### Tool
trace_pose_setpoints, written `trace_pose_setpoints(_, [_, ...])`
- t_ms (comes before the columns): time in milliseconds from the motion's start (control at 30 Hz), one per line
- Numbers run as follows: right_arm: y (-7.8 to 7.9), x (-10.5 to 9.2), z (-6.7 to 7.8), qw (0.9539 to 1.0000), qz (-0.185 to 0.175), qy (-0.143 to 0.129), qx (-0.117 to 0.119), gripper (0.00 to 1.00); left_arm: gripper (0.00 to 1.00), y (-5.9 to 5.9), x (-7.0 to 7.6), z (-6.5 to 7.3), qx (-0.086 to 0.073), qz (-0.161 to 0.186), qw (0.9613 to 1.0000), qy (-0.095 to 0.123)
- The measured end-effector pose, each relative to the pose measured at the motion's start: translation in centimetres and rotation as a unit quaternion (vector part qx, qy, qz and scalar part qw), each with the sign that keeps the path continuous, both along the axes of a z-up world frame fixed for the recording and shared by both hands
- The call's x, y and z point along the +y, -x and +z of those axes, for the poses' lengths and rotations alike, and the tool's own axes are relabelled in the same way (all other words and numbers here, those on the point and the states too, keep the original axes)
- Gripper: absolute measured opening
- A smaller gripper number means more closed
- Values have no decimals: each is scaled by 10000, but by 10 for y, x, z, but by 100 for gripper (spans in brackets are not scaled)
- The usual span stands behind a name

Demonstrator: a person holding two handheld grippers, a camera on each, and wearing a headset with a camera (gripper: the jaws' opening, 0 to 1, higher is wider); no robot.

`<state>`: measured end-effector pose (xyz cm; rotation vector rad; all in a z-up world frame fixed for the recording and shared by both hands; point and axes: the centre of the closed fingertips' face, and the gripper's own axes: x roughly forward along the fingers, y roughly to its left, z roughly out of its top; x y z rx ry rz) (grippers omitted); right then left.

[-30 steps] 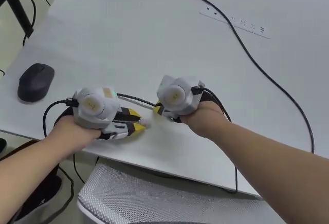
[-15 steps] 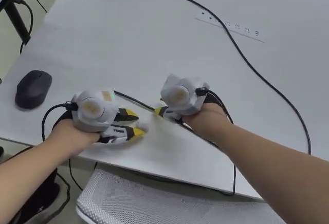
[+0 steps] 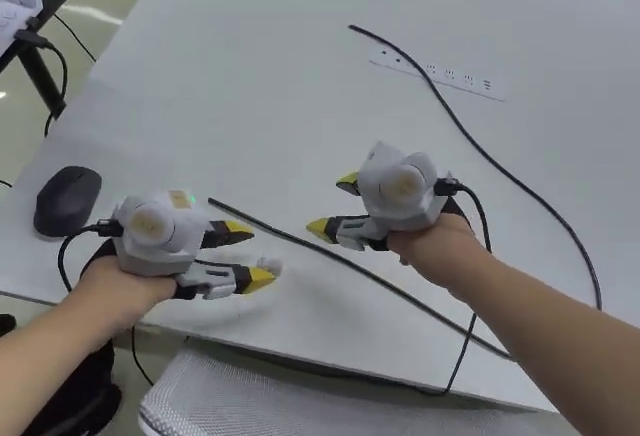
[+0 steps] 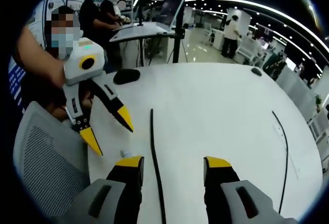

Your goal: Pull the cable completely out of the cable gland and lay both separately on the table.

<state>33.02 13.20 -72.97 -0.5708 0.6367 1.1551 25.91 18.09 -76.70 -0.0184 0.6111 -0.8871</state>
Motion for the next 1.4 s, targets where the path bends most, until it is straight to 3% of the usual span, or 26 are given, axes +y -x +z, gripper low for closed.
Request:
trace_pose_setpoints(333, [13, -29, 52, 9967, -399, -704, -34, 57, 55, 18, 6, 45, -90, 252, 9995, 185])
trace_pose_setpoints(467, [19, -51, 75, 9918, -704, -1061, -63, 61, 58, 22, 11, 62, -147, 369, 9989, 267])
trace_pose_setpoints(567, [27, -72, 88, 9856, -1019, -1348, 9, 63, 61, 25, 16, 71, -146, 490, 9981, 330])
trace_pose_setpoints(733, [42, -105, 98, 9788, -1323, -1564, 19, 68, 66, 30, 21, 83, -184, 635, 9971, 370])
trace_pose_setpoints(867, [54, -126, 101, 9719, -1572, -1746, 121, 71, 70, 31, 27, 89, -147, 789, 9960, 403])
trace_pose_setpoints(1000, [64, -143, 97, 9681, -1720, -1815, 179, 76, 73, 32, 32, 97, -144, 865, 9951, 451])
trace_pose_setpoints(1100, [74, -155, 89, 9654, -1826, -1843, 259, 79, 75, 32, 35, 95, -135, 884, 9953, 382])
trace_pose_setpoints(1300, [98, -173, 63, 9657, -1887, -1691, 565, 84, 80, 38, 42, 88, -21, 973, 9948, 316])
trace_pose_setpoints(1400, [108, -178, 51, 9661, -1879, -1626, 695, 88, 83, 43, 44, 81, 46, 951, 9953, 179])
